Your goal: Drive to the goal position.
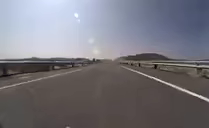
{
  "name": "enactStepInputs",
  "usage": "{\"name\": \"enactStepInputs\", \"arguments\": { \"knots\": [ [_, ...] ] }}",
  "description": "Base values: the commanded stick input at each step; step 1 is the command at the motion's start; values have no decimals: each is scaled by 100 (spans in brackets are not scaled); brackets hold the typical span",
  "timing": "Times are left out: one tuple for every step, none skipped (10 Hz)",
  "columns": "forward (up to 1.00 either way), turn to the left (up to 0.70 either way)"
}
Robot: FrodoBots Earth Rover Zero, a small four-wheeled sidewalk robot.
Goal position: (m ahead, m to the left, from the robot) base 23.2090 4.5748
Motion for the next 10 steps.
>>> {"name": "enactStepInputs", "arguments": {
  "knots": [
    [100,0],
    [100,0],
    [100,0],
    [100,0],
    [100,0],
    [100,0],
    [100,0],
    [100,0],
    [100,0],
    [100,0]
  ]
}}
